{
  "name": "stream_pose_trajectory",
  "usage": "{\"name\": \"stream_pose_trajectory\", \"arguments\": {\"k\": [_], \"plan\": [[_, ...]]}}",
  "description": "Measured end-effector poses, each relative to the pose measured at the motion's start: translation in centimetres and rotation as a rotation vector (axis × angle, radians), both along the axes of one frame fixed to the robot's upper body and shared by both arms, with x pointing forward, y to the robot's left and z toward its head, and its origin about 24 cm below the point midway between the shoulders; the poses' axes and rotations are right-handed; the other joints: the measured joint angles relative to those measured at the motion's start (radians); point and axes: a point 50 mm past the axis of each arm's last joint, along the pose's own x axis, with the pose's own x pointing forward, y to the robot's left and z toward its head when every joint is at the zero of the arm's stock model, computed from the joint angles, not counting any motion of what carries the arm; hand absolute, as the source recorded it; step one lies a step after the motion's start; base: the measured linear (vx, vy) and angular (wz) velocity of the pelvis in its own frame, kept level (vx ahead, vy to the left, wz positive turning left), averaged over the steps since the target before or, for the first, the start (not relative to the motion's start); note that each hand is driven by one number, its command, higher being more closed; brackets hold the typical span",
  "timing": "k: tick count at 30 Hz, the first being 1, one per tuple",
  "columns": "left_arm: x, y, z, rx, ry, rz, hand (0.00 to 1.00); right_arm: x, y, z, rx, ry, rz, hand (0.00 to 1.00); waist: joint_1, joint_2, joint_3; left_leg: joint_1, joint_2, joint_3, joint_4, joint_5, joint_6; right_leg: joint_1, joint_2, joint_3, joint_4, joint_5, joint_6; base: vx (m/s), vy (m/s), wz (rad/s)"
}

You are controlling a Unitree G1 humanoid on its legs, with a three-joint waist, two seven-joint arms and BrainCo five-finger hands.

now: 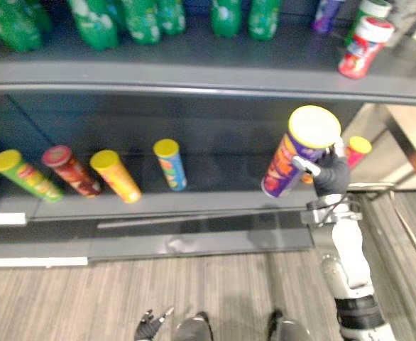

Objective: Put the gum and the chips on the shelf.

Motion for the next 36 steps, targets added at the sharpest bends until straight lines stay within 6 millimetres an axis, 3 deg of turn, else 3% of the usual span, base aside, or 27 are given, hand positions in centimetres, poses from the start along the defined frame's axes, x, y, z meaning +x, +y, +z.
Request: {"name": "stream_pose_trajectory", "arguments": {"k": [2,4,8,18,23,27,29,32,36], "plan": [[-0.5,-0.3,-0.3,-0.017,0.015,0.017,0.0,-0.1,0.2,-0.2,0.013,0.008,0.02,1.0,0.005,0.022,-0.003,-0.015,0.022,-0.022,0.009,-0.005,-0.021,0.038,0.022,-0.018,-0.061,-0.005,0.01,0.13,-0.113,0.25],[-1.2,-0.6,-0.5,-0.029,0.036,0.023,0.0,-0.3,0.5,-0.7,0.03,0.029,0.045,1.0,0.014,0.022,-0.002,-0.015,0.062,-0.025,-0.015,-0.001,-0.046,0.056,0.068,-0.031,-0.12,0.01,-0.006,0.09,-0.144,-0.09],[-0.9,-0.6,-0.4,-0.029,0.028,0.011,0.0,-0.9,0.1,-2.2,0.041,0.085,0.036,1.0,-0.01,0.022,-0.003,0.008,0.075,-0.079,-0.091,0.04,-0.081,0.103,0.09,-0.094,-0.17,0.014,-0.016,0.07,-0.126,0.34],[-0.6,-0.5,-0.4,-0.006,0.028,0.01,0.0,-2.5,0.3,-4.9,0.054,0.193,0.019,1.0,-0.014,0.022,-0.023,0.057,0.061,-0.131,-0.256,0.129,-0.092,0.161,0.096,-0.156,-0.257,0.033,-0.031,0.03,-0.031,0.2],[-0.1,-0.5,-0.2,0.056,0.031,-0.003,0.0,-3.1,2.4,-5.9,0.01,0.235,0.083,1.0,-0.014,0.024,-0.042,0.06,0.054,-0.13,-0.291,0.148,-0.091,0.167,0.096,-0.159,-0.297,0.055,-0.03,0.01,0.001,0.02],[1.7,-0.8,0.2,0.102,-0.004,-0.067,0.0,-2.9,4.2,-7.7,-0.051,0.309,0.127,1.0,-0.01,0.025,-0.042,0.049,0.049,-0.131,-0.285,0.15,-0.089,0.16,0.091,-0.159,-0.297,0.061,-0.029,-0.01,0.002,0.01],[4.2,-1.7,1.2,0.114,-0.095,-0.113,0.0,-2.2,4.7,-8.1,-0.098,0.325,0.108,1.0,-0.009,0.031,-0.037,-0.015,0.038,-0.147,-0.248,0.15,-0.088,0.108,0.081,-0.169,-0.263,0.06,-0.029,-0.07,0.024,0.16],[7.8,-3.2,2.8,0.106,-0.233,-0.177,0.0,-0.4,5.0,-7.5,-0.148,0.309,0.053,1.0,-0.006,0.051,0.005,-0.073,0.03,-0.179,-0.181,0.152,-0.086,0.058,0.058,-0.189,-0.19,0.048,-0.036,-0.1,0.034,0.33],[11.6,-4.4,5.5,0.133,-0.407,-0.214,0.0,2.4,5.7,-5.1,-0.176,0.238,-0.044,1.0,0.016,0.069,0.068,-0.164,0.013,-0.19,-0.142,0.151,-0.086,-0.047,0.021,-0.189,-0.062,0.0,-0.036,-0.21,0.009,0.23]]}}
